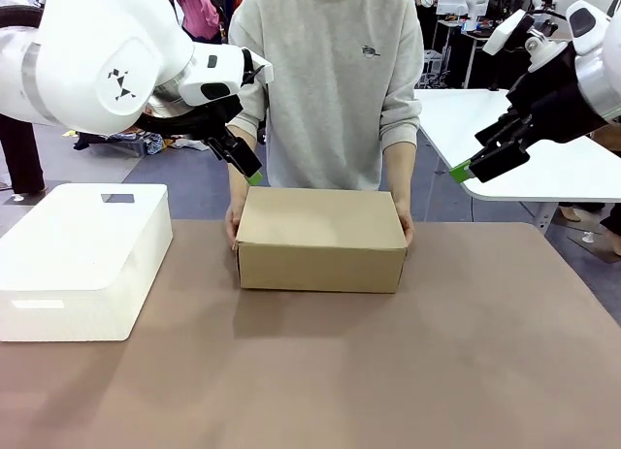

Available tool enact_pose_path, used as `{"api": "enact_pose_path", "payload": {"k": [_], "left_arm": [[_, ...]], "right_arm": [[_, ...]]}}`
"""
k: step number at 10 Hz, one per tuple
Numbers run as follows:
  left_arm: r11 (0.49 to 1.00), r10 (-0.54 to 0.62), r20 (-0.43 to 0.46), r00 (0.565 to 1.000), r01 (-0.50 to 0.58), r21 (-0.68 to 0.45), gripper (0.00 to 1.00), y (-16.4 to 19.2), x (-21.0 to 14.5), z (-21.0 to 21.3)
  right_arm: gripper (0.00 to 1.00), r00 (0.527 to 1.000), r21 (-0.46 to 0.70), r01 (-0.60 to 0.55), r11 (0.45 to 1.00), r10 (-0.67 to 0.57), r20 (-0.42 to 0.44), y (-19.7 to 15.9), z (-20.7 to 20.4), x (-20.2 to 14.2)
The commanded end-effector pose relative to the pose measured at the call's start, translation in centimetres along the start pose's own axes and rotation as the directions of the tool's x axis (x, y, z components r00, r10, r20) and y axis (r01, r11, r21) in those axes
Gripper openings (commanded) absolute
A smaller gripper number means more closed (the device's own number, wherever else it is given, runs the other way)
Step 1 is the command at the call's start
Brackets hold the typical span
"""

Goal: Pack the shoes into the box.
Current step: Press down on the lid of the Shoes Box.

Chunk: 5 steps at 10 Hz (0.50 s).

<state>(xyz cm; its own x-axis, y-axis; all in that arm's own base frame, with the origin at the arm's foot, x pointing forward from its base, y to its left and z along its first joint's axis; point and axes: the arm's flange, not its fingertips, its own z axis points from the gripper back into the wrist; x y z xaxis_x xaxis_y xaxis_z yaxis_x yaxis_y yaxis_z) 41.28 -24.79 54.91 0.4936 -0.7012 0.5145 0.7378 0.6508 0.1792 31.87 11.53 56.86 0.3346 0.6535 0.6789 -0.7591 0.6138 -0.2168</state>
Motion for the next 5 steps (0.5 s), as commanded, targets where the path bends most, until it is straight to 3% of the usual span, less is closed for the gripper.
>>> {"api": "enact_pose_path", "payload": {"k": [1, 5], "left_arm": [[1.0, 0.012, 0.002, 1.0, -0.012, 0.008, 1.0, 0.04, 0.04, 0.15], [1.0, 0.012, 0.002, 1.0, -0.012, 0.008, 1.0, 0.04, 0.04, 0.15]], "right_arm": [[1.0, 1.0, -0.005, -0.006, 1.0, 0.006, -0.004, -0.05, 0.07, 0.04], [1.0, 1.0, -0.005, -0.006, 1.0, 0.006, -0.004, -0.05, 0.07, 0.04]]}}
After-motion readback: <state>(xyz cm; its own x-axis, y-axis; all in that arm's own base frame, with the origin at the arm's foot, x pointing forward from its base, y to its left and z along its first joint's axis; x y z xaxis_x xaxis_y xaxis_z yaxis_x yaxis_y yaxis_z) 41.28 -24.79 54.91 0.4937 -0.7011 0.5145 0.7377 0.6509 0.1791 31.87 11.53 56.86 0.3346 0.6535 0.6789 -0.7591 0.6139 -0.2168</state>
